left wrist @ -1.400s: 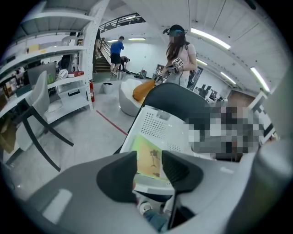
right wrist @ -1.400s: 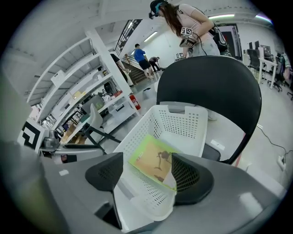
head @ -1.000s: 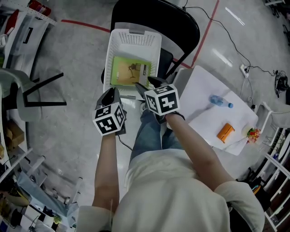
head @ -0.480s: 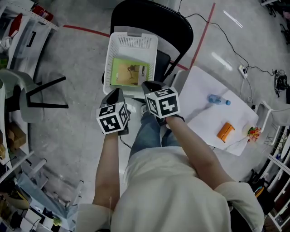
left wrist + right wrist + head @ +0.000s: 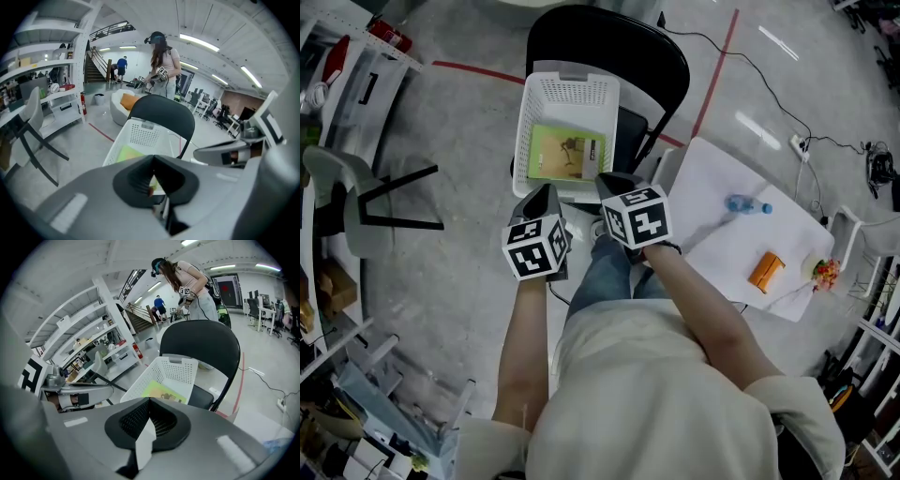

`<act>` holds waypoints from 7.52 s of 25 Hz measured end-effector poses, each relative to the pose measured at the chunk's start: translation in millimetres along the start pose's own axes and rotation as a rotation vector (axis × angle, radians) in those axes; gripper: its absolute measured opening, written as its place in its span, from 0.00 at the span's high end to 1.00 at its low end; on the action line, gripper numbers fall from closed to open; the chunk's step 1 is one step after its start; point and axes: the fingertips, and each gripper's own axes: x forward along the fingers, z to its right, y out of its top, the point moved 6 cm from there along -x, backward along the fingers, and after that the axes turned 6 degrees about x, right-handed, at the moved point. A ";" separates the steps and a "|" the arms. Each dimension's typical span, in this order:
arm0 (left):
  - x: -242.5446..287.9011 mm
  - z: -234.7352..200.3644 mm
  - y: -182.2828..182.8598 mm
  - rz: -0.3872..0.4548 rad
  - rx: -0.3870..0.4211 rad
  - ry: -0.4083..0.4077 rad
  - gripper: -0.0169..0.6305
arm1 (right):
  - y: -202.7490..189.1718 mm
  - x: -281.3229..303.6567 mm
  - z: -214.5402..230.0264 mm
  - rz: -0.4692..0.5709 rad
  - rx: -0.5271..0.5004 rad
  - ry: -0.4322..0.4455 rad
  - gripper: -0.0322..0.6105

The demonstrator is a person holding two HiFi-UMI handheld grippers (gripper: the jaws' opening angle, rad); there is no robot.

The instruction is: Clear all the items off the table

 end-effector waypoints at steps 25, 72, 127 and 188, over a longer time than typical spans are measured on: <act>28.1 98.1 22.6 -0.067 0.226 -0.264 0.96 | -18.2 -62.0 60.4 0.113 0.162 -0.168 0.95; 82.0 335.2 -82.6 -0.214 0.417 -0.465 0.96 | -205.2 -203.4 280.2 0.175 0.513 -0.463 0.94; 209.4 391.5 -234.9 -0.364 0.315 -0.383 0.96 | -281.1 -63.0 481.4 0.229 0.370 -0.494 0.36; 147.0 331.3 -179.4 -0.251 0.278 -0.388 0.96 | -230.3 -110.1 352.7 0.235 0.227 -0.480 0.43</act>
